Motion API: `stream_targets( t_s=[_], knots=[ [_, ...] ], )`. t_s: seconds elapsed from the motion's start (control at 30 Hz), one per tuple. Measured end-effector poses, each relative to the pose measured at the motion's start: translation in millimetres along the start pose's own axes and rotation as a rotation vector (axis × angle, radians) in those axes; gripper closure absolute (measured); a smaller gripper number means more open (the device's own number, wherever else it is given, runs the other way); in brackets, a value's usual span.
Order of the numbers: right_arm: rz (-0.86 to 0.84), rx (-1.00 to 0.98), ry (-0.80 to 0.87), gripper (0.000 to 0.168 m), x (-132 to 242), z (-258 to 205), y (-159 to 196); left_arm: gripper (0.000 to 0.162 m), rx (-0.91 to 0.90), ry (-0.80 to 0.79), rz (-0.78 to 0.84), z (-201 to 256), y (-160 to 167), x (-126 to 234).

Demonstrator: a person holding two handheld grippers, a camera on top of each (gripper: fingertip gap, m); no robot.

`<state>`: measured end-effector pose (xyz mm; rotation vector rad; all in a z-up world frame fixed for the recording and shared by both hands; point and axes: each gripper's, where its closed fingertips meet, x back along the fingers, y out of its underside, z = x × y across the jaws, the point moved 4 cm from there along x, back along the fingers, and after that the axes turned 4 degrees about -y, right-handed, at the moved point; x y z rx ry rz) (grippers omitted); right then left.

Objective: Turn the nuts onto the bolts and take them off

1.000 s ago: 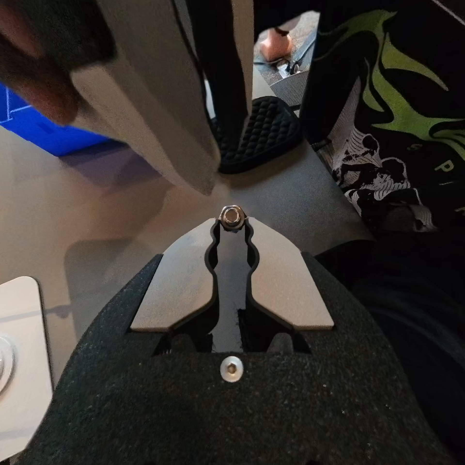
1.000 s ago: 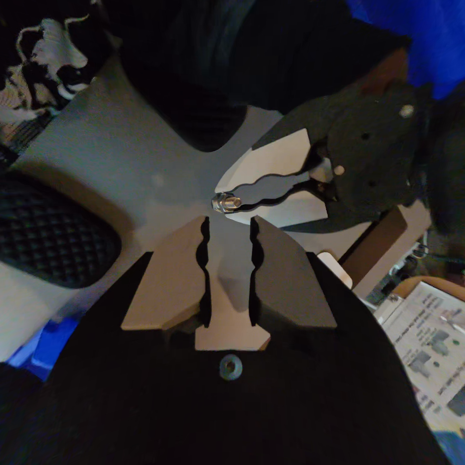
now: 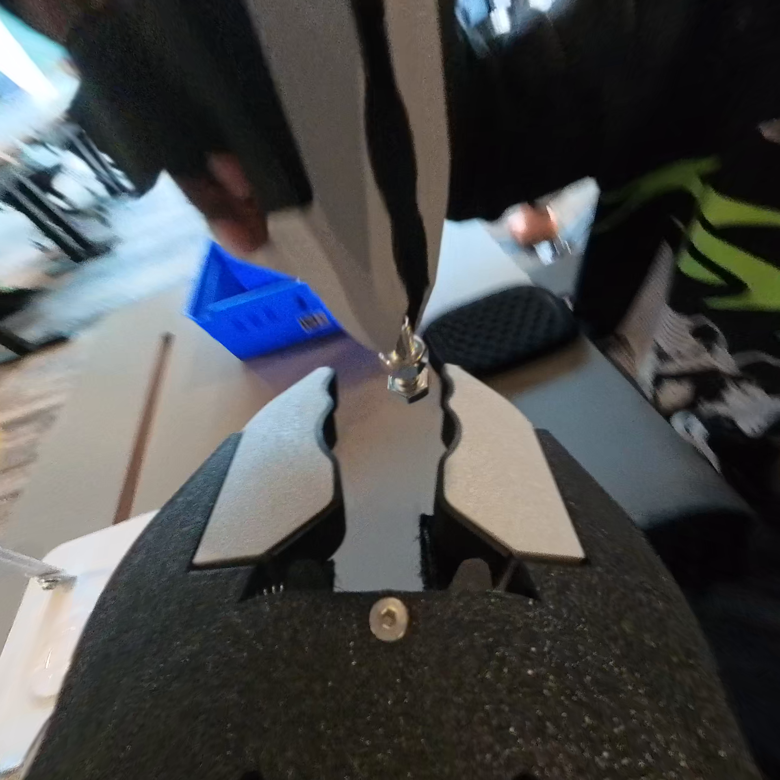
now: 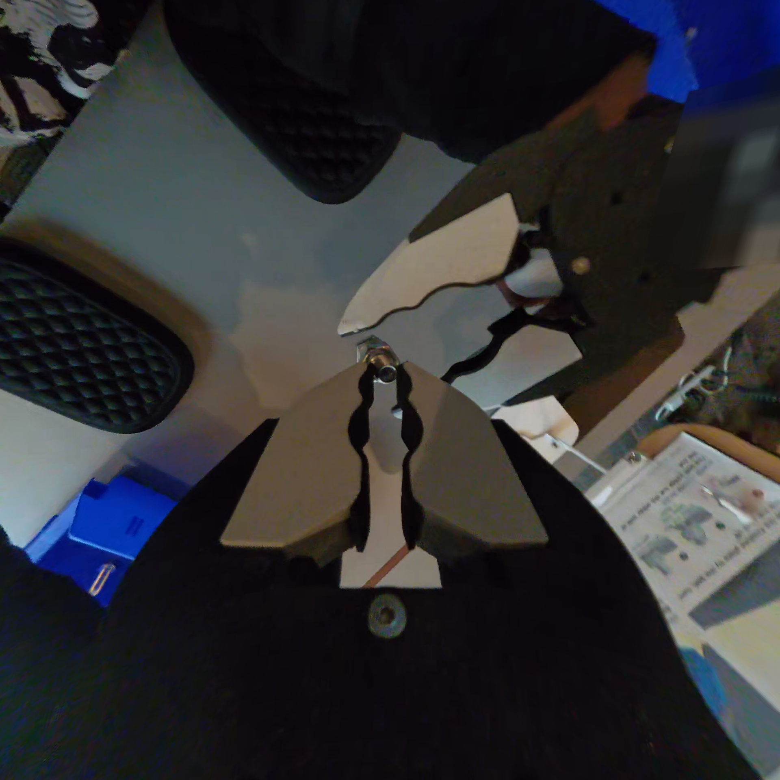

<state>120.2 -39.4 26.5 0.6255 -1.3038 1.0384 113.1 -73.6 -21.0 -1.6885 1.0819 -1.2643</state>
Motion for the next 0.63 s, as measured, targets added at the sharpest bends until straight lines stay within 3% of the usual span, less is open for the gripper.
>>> stream_targets(
  t_s=[0.13,0.27,0.37,0.5,0.63],
  knots=[
    [0.010,-0.056,0.065,0.159,21.6,8.2,11.5,0.090,0.161,-0.108,0.164,-22.0,-4.0,-8.3],
    [-0.003,-0.088,0.079,0.159,20.2,8.4,17.2,0.074,0.345,-0.175,0.318,-21.6,5.5,-27.1],
    [-0.004,-0.100,0.073,0.159,10.7,5.1,16.6,0.071,0.388,-0.237,0.305,-6.1,28.3,-45.3],
    [0.018,-0.115,0.031,0.159,-11.3,-4.9,9.7,0.087,0.357,-0.311,0.273,17.9,56.8,-63.7],
    [0.025,-0.148,0.009,0.159,-39.8,-15.0,6.9,0.100,0.361,-0.367,0.299,24.6,63.8,-63.7]
  ],
)
